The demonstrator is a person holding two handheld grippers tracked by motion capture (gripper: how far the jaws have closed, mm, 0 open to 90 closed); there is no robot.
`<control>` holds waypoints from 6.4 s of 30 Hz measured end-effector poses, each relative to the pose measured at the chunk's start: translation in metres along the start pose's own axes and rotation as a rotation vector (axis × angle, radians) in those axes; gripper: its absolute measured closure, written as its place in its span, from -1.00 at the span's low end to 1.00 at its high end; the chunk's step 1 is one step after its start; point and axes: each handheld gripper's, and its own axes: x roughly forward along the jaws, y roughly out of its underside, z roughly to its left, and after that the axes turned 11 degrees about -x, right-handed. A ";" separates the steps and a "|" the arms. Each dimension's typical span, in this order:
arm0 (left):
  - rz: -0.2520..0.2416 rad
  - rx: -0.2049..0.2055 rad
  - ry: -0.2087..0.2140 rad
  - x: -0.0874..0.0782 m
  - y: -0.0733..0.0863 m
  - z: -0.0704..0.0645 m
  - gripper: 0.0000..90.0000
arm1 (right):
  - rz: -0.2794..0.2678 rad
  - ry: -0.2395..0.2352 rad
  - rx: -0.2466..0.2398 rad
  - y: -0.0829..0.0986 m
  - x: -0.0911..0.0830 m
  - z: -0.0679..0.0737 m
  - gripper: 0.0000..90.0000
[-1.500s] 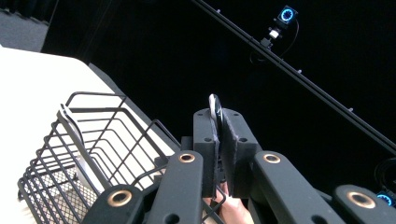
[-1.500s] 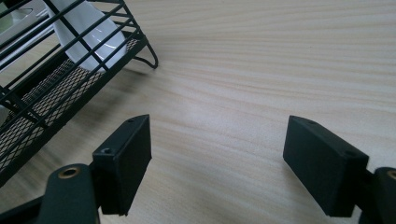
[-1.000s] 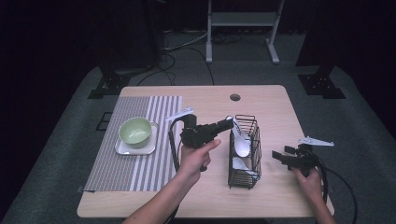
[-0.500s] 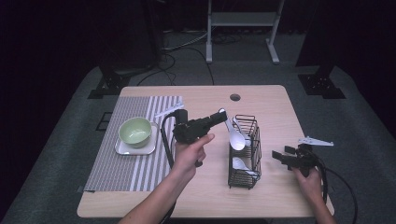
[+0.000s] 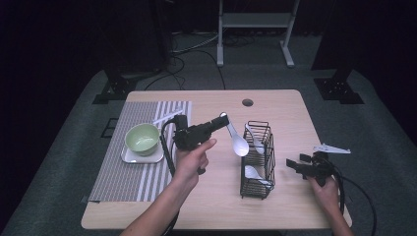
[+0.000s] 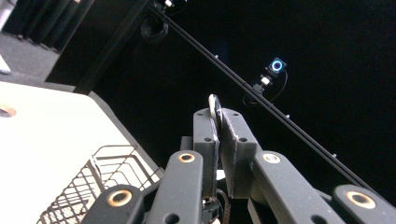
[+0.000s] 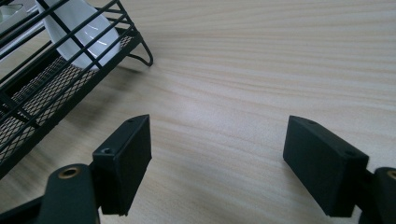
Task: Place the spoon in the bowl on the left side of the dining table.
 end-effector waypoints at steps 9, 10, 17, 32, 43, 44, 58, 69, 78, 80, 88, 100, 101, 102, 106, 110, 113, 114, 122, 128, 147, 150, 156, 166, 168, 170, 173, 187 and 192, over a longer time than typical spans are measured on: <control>-0.036 -0.005 -0.019 -0.015 -0.009 0.005 0.89 | 0.005 0.005 0.000 0.000 0.000 0.000 -0.51; -0.039 -0.005 -0.024 -0.016 -0.009 0.006 0.89 | 0.005 0.006 -0.001 0.000 0.000 0.000 -0.51; -0.046 -0.012 -0.054 -0.024 -0.010 0.014 0.89 | 0.006 0.010 -0.004 0.000 0.000 0.001 -0.51; -0.094 -0.039 -0.082 -0.042 -0.010 0.033 0.89 | 0.005 0.016 -0.005 0.000 0.000 0.001 -0.51; -0.121 -0.037 -0.110 -0.055 -0.013 0.041 0.89 | 0.003 0.020 -0.005 0.000 0.000 0.001 -0.51; -0.121 -0.033 -0.114 -0.056 -0.013 0.042 0.89 | 0.003 0.020 -0.006 0.000 0.000 0.001 -0.51; -0.159 -0.044 -0.139 -0.070 -0.020 0.049 0.89 | 0.005 0.022 -0.006 0.000 0.000 0.002 -0.51; -0.176 -0.046 -0.171 -0.079 -0.024 0.060 0.89 | 0.007 0.024 -0.006 0.000 0.000 0.002 -0.51; -0.197 -0.059 -0.195 -0.087 -0.026 0.068 0.89 | 0.011 0.026 -0.010 -0.001 0.001 0.002 -0.51; -0.202 -0.059 -0.201 -0.089 -0.027 0.069 0.89 | 0.011 0.026 -0.010 -0.001 0.001 0.002 -0.51; -0.227 -0.067 -0.227 -0.099 -0.032 0.078 0.89 | 0.012 0.027 -0.010 -0.001 0.001 0.002 -0.51; -0.259 -0.063 -0.257 -0.116 -0.042 0.085 0.89 | 0.014 0.029 -0.013 -0.001 0.001 0.002 -0.51; -0.261 -0.065 -0.260 -0.117 -0.042 0.086 0.89 | 0.014 0.029 -0.012 -0.001 0.001 0.002 -0.51; -0.265 -0.066 -0.262 -0.118 -0.043 0.086 0.89 | 0.014 0.029 -0.013 -0.001 0.001 0.002 -0.51; -0.278 -0.068 -0.276 -0.124 -0.045 0.089 0.89 | 0.016 0.030 -0.013 -0.001 0.001 0.003 -0.51; -0.283 -0.070 -0.287 -0.129 -0.047 0.092 0.89 | 0.015 0.031 -0.013 -0.001 0.001 0.003 -0.51; -0.287 -0.072 -0.291 -0.130 -0.048 0.094 0.89 | 0.015 0.031 -0.013 -0.001 0.001 0.003 -0.51; -0.291 -0.076 -0.291 -0.132 -0.048 0.095 0.89 | 0.015 0.031 -0.013 -0.001 0.001 0.003 -0.51; -0.307 -0.080 -0.310 -0.140 -0.051 0.100 0.89 | 0.014 0.030 -0.012 -0.001 0.001 0.002 -0.51; -0.323 -0.089 -0.319 -0.146 -0.052 0.104 0.89 | 0.015 0.031 -0.012 -0.001 0.001 0.003 -0.51; -0.355 -0.102 -0.351 -0.160 -0.056 0.113 0.89 | 0.017 0.032 -0.013 -0.001 0.001 0.002 -0.51; -0.361 -0.106 -0.357 -0.162 -0.057 0.114 0.89 | 0.016 0.032 -0.013 -0.001 0.001 0.002 -0.51; -0.365 -0.102 -0.370 -0.165 -0.059 0.116 0.89 | 0.018 0.033 -0.014 -0.001 0.001 0.002 -0.51; -0.384 -0.112 -0.389 -0.173 -0.061 0.122 0.89 | 0.018 0.032 -0.012 -0.001 0.001 0.002 -0.51; -0.389 -0.115 -0.393 -0.176 -0.061 0.123 0.89 | 0.018 0.032 -0.012 -0.001 0.001 0.002 -0.51; -0.395 -0.119 -0.395 -0.177 -0.062 0.123 0.89 | 0.018 0.032 -0.012 -0.001 0.001 0.002 -0.51; -0.400 -0.119 -0.400 -0.179 -0.063 0.124 0.89 | 0.018 0.032 -0.012 -0.001 0.001 0.002 -0.51; -0.428 -0.124 -0.425 -0.191 -0.068 0.129 0.89 | 0.018 0.033 -0.012 -0.001 0.001 0.002 -0.51; -0.442 -0.133 -0.439 -0.196 -0.068 0.132 0.88 | 0.019 0.033 -0.012 -0.001 0.001 0.002 -0.51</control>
